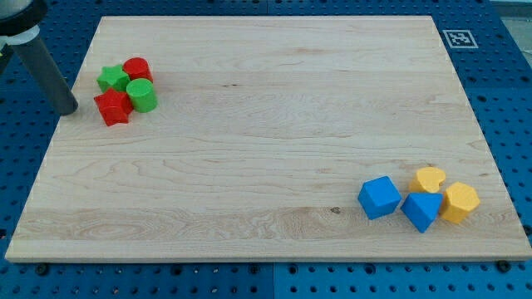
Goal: Move green circle towards right
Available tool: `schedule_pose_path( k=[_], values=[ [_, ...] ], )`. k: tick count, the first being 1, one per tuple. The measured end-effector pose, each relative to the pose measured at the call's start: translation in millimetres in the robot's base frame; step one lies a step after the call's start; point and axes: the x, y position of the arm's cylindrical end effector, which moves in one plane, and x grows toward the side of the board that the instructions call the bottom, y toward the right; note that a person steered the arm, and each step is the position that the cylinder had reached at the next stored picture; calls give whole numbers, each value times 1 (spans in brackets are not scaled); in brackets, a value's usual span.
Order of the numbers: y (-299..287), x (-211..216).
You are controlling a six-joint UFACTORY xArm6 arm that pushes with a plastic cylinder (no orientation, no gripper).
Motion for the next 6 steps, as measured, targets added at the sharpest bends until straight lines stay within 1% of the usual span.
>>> schedule_pose_path(
  k=[1,2,3,4,5,6],
  values=[
    [51,-15],
    [116,-33],
    [157,-37],
    [185,-37],
    [196,-35],
    [192,-32]
  ],
)
